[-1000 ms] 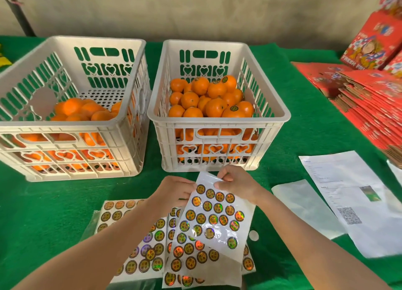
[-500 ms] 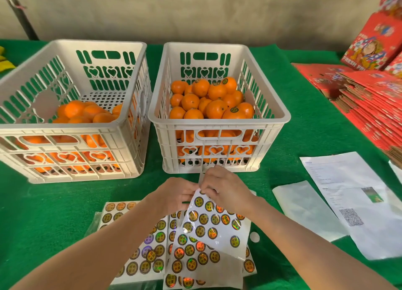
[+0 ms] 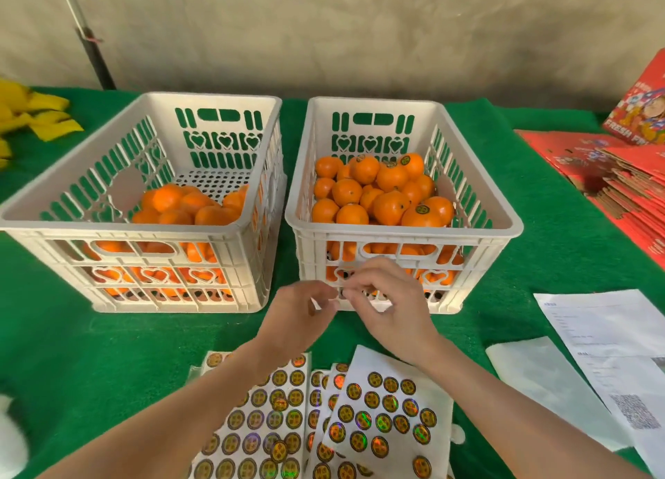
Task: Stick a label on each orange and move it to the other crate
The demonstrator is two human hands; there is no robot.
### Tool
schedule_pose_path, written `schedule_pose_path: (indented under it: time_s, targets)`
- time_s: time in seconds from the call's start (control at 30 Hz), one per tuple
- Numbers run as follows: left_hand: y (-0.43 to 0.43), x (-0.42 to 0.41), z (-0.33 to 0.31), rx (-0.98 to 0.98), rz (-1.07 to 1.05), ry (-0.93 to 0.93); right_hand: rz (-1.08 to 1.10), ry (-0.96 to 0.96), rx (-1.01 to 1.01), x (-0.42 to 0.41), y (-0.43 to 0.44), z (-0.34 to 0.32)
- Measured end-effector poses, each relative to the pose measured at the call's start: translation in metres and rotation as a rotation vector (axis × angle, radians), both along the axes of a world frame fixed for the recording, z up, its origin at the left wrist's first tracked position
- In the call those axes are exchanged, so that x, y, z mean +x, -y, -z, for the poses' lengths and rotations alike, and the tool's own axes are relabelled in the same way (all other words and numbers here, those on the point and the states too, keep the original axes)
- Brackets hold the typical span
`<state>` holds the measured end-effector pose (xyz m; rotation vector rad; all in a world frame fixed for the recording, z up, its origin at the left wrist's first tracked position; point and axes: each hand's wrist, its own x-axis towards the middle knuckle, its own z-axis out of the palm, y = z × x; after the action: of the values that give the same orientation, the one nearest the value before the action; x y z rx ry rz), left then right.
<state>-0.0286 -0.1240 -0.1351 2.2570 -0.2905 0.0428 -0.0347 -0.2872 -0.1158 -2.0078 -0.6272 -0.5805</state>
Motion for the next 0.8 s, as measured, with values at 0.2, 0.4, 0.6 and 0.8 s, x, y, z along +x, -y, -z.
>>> schedule_pose_path:
  time_s: [0.2,0.4,0.6,0.8]
  targets:
    - [-0.079,0.036,-0.068,-0.404,-0.219,0.341,-0.045,0.304,0.147,0.049,-0.092,-0.065]
    - [-0.173,0.084,-0.095,-0.533,-0.474,0.363,-0.002,0.058,0.137,0.116,-0.183,-0.076]
    - [-0.241,0.134,-0.091,-0.423,-0.540,0.193,0.073,-0.123,-0.026,0.177,-0.241,-0.064]
    - [-0.268,0.202,-0.074,0.184,-0.401,-0.102,0.167,-0.248,-0.200,0.203,-0.253,-0.034]
